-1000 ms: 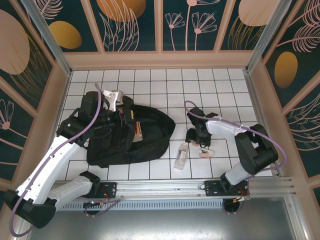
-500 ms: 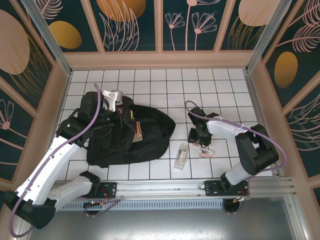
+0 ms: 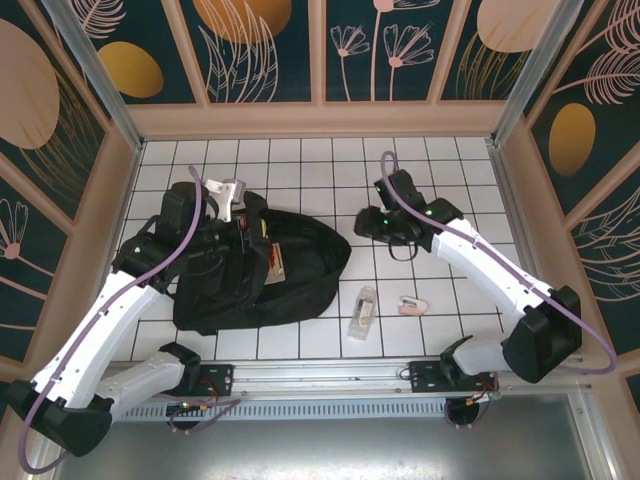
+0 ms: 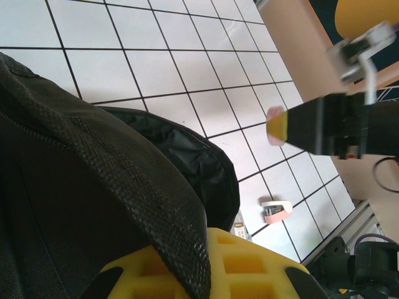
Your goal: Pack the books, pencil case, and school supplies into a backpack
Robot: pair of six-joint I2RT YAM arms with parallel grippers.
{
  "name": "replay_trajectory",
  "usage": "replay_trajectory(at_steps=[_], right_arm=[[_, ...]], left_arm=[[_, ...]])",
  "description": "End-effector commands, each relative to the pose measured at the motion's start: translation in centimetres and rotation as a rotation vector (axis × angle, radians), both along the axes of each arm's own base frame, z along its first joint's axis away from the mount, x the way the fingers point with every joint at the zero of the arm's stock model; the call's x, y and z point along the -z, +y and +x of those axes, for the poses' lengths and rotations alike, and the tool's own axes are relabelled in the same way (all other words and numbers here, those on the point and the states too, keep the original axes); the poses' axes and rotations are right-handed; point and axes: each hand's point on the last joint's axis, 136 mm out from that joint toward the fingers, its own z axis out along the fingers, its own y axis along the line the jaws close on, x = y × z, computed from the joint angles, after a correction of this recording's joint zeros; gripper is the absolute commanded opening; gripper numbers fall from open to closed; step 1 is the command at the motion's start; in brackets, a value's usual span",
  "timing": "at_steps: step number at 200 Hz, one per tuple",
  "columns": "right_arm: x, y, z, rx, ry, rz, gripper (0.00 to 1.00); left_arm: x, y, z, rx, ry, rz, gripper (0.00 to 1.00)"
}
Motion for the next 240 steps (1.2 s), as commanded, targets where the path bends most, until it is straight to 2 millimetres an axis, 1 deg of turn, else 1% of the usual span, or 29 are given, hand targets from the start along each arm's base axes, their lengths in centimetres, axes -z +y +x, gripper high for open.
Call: replay_trajectory(at_steps=[1,10,19,40,59,77,94,112,127,143,163,197,207,228,240], right_arm=[[-2.4,4.0,-0.5,-0.066,-0.018,0.077,0.53],[-3.2,6.0,-0.6,-0.098,-0.024,0.125,0.53],[-3.5,7.9,-0.8,-0.132,-0.015,0.174,0.53],[-2.6,12.3,-1.6,-0.217,0.030,0.239,0.53],[-1.7,15.6,-2.3,-0.264,0.040,0.263,0.53],[-0.9,17.9,-2.2,-0.274,0.052,0.297,0.53],[-0.3,20.1,-2.0,-0.286,0.079,0.371,0.53],[-0.5,22.7,-2.0,-0.305,0.104,0.460,0.54],[-0.5,24.9,-2.2,-0.327,0.128,0.516,0.54],[0.4,26.8,-2.4,-0.336,0.180,0.553,0.55],[1.4,28.8,-2.6,-0.341,0.225,0.569,0.56],[1.9,31.0,-2.4,-0.340,0.261,0.601,0.57],[1.9,31.4,-2.1,-0.335,0.261,0.600,0.59],[2.1,31.6,-1.3,-0.299,0.239,0.555,0.64],[2.2,31.6,-0.9,-0.283,0.229,0.542,0.70]], left_arm=[[-3.7,-0.6,0.5,0.016,-0.107,-0.050,0.00],[-3.9,-0.4,0.6,0.012,-0.113,-0.044,0.00],[-4.1,-0.2,0.5,0.005,-0.120,-0.037,0.00],[-4.6,0.1,0.3,0.004,-0.138,-0.028,0.00],[-5.2,0.4,0.0,-0.005,-0.155,-0.027,0.00],[-5.8,0.7,-0.2,-0.010,-0.175,-0.030,0.00],[-6.4,1.0,-0.4,-0.015,-0.208,-0.022,0.00],[-7.2,1.8,-0.6,-0.040,-0.253,-0.010,0.00],[-7.9,2.0,-0.9,-0.046,-0.280,-0.021,0.00],[-8.7,2.0,-1.2,-0.037,-0.297,-0.040,0.00],[-9.7,1.8,-1.5,-0.024,-0.320,-0.060,0.00],[-10.8,1.8,-2.1,-0.009,-0.353,-0.085,0.00],[-11.0,1.7,-2.2,0.000,-0.358,-0.091,0.00],[-11.2,1.6,-2.4,0.010,-0.362,-0.098,0.00],[-11.1,1.5,-2.4,0.013,-0.362,-0.097,0.00]])
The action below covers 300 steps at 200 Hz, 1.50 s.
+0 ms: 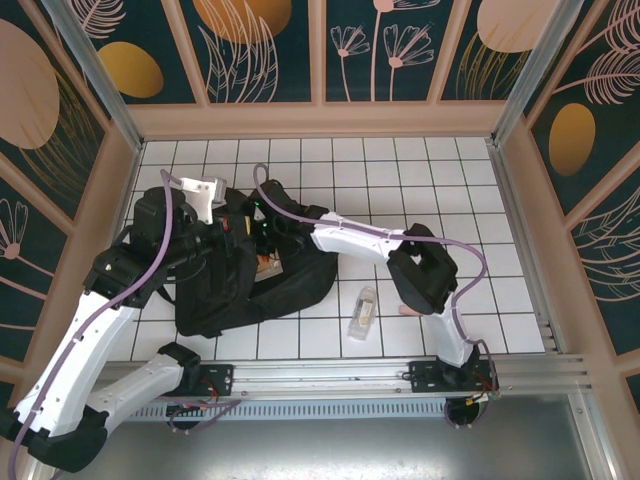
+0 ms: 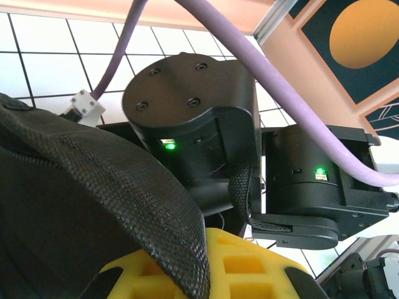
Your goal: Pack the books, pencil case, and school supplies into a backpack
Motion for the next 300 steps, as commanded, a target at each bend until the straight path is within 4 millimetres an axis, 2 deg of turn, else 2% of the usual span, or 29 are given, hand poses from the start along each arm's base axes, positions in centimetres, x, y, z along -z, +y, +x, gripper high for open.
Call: replay_trajectory(at_steps=[1,27,66,90,124,147,182,204,227,262,285,300], right_arm=[[-1.8,0.8,1.3,0.055,-0.023,0.018,0.70],[-2.2,0.9,1.4,0.062,-0.047,0.007,0.81],[-2.7,0.2,1.2,0.067,-0.093,-0.028,0.84],[-3.4,-0.9,0.8,0.065,-0.124,-0.031,0.85],[-5.0,-3.2,-1.0,0.034,-0.175,-0.001,0.86],[-4.8,-4.9,-1.8,0.020,-0.189,-0.022,0.86],[-4.7,-7.0,-2.5,0.007,-0.238,-0.068,0.86],[-5.2,-8.4,-2.4,0.011,-0.291,-0.110,0.86],[-5.6,-10.7,-1.9,0.033,-0.351,-0.199,0.85],[-6.3,-16.0,-1.9,0.103,-0.425,-0.333,0.81],[-6.4,-20.6,-2.6,0.166,-0.419,-0.414,0.80],[-5.1,-24.3,-3.5,0.208,-0.395,-0.493,0.81]], left_arm=[[-6.8,-0.9,-0.8,0.072,-0.221,-0.112,0.00],[-6.7,-0.8,-0.8,0.069,-0.221,-0.111,0.00],[-6.7,-0.4,-0.8,0.050,-0.230,-0.100,0.00],[-6.5,-0.1,-0.8,0.037,-0.234,-0.094,0.00],[-5.6,0.1,-0.8,0.026,-0.215,-0.084,0.00],[-5.7,0.0,-0.9,0.031,-0.218,-0.088,0.00],[-4.4,-1.2,-0.8,0.084,-0.169,-0.108,0.00],[-2.6,-3.0,-1.4,0.180,-0.103,-0.163,0.00],[-0.9,-4.2,-1.6,0.237,-0.028,-0.192,0.00],[0.2,-4.3,-1.8,0.234,0.022,-0.201,0.00],[1.4,-3.7,-1.5,0.184,0.053,-0.169,0.00],[2.0,-3.0,-1.1,0.137,0.065,-0.131,0.00]])
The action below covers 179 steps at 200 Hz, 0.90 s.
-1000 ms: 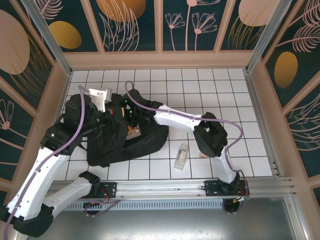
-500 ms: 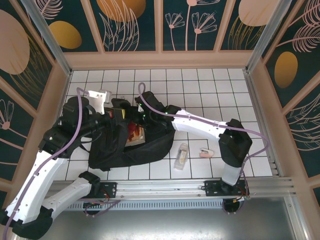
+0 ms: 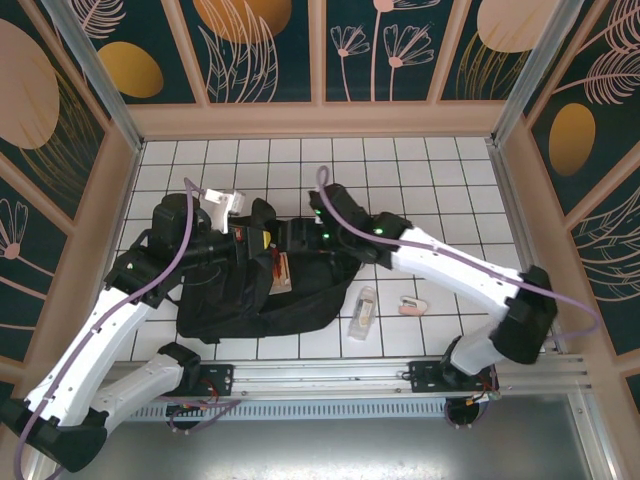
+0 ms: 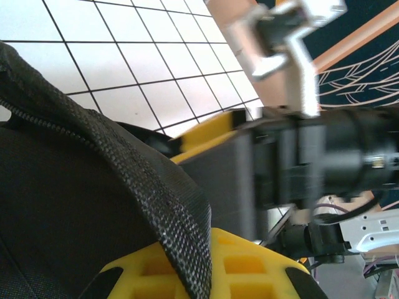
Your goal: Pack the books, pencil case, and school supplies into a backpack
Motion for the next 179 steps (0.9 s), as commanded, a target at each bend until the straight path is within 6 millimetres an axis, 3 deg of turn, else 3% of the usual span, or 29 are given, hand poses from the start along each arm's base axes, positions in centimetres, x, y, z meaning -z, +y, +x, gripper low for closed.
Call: replay_trajectory(at_steps=[1,33,62,83,102,151,179], right_arm=[[2.3,-6.8,-0.9,0.115,0.011,-0.173,0.81],[6.8,-14.0,-4.5,0.239,0.175,-0.300,0.81],[10.5,-16.7,-8.5,0.342,0.384,-0.318,0.80],[12.5,-16.7,-10.1,0.402,0.489,-0.307,0.78],[13.8,-15.2,-11.3,0.406,0.567,-0.267,0.77],[16.7,-13.0,-11.9,0.408,0.633,-0.282,0.75],[18.5,-12.4,-12.0,0.386,0.653,-0.328,0.76]], left_arm=[[-1.3,0.4,0.4,-0.038,-0.051,-0.007,0.00],[-1.3,1.2,0.8,-0.085,-0.067,0.021,0.00],[-1.7,2.2,1.8,-0.159,-0.094,0.050,0.00],[-2.0,2.4,2.3,-0.188,-0.102,0.046,0.00],[-2.3,2.6,2.5,-0.202,-0.114,0.040,0.00],[-2.4,3.8,2.4,-0.261,-0.136,0.063,0.00],[-2.8,2.8,1.9,-0.219,-0.120,-0.019,0.00]])
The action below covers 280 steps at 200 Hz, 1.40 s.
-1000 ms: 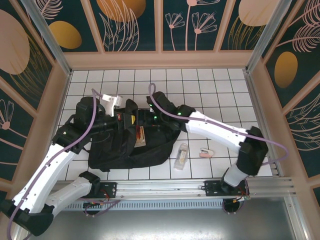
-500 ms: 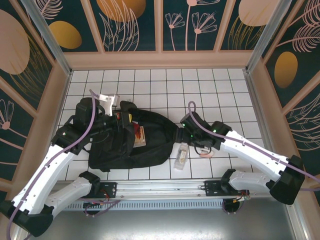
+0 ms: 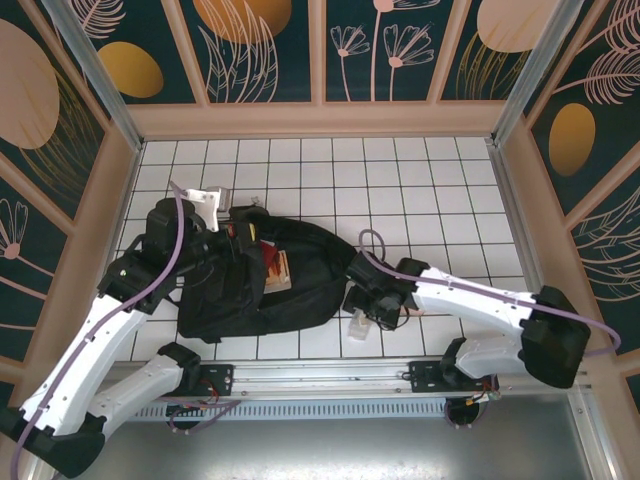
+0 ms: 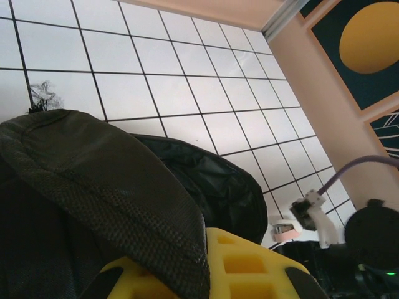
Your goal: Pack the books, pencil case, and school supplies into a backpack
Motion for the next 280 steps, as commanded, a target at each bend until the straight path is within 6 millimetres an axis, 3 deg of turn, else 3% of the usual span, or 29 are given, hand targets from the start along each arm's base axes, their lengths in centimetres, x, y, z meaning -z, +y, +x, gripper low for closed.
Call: replay_trajectory(at_steps=[1,58,95,227,280], right_arm=[[1.4,0.9,-0.4,0.000,0.038,0.005,0.76],[4.1,0.5,-1.0,-0.013,0.085,-0.057,0.86],[5.0,-0.2,-0.9,-0.004,0.078,-0.110,0.87],[5.4,0.1,0.0,-0.027,0.020,-0.138,0.62],[4.5,0.3,0.3,-0.016,-0.006,-0.117,0.58]], left_arm=[[-2.9,-0.5,0.1,0.004,-0.078,-0.098,0.00],[-2.9,-0.7,-0.1,0.020,-0.082,-0.111,0.00],[-2.9,-0.9,-0.3,0.026,-0.085,-0.126,0.00],[-2.8,-1.2,-0.7,0.049,-0.074,-0.143,0.00],[-2.6,-1.5,-0.6,0.057,-0.063,-0.152,0.00]])
